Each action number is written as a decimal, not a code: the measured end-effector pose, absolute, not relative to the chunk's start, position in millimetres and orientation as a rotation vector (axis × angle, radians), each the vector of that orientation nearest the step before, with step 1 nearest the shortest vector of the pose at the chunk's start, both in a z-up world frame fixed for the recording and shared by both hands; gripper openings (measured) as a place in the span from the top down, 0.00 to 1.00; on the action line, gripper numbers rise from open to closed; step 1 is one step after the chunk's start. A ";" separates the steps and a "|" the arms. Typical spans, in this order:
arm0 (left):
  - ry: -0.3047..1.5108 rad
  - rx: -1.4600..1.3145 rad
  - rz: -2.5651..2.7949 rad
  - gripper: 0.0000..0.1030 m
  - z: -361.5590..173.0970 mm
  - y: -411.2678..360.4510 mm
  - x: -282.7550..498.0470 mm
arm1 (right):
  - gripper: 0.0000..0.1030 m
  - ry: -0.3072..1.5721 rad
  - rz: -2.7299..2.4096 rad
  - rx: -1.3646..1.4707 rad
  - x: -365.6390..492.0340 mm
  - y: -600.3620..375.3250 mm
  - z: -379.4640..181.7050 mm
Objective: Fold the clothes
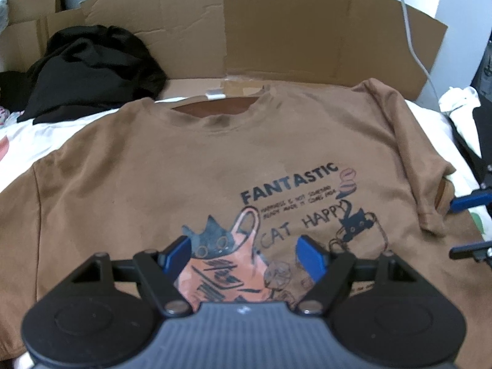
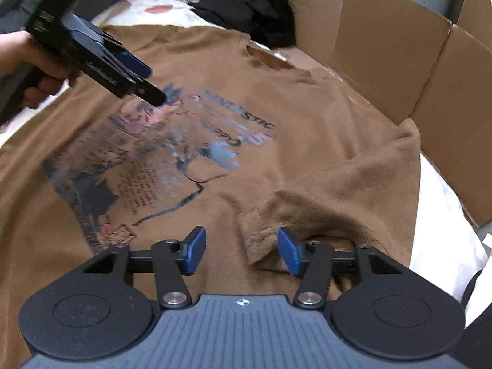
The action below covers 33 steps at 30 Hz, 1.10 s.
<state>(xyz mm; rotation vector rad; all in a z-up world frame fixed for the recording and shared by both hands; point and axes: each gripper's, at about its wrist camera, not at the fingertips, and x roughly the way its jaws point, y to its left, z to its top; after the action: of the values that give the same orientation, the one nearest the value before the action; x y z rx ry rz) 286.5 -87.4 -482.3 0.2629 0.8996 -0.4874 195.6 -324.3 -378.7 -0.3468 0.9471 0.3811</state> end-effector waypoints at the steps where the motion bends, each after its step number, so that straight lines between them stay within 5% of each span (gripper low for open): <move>1: 0.898 0.265 -0.491 0.24 -481.7 -90.0 286.1 | 0.43 0.940 0.380 -0.343 193.6 -326.4 -376.0; 24: 0.877 0.263 -0.581 0.24 -493.2 -132.8 289.2 | 0.45 0.937 0.010 -0.039 216.3 -463.7 -358.2; 29: 0.878 0.258 -0.577 0.24 -494.8 -133.2 293.7 | 0.68 0.960 -0.058 0.034 225.5 -478.9 -369.5; 33: 0.879 0.251 -0.577 0.24 -496.0 -131.8 295.4 | 0.70 0.981 -0.091 0.063 233.9 -484.8 -379.1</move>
<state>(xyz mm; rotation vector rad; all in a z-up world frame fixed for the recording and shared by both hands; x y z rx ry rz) 295.4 -131.8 -496.0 0.2513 0.8790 -0.5771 233.9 -484.8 -379.1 0.0630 0.9808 -0.0911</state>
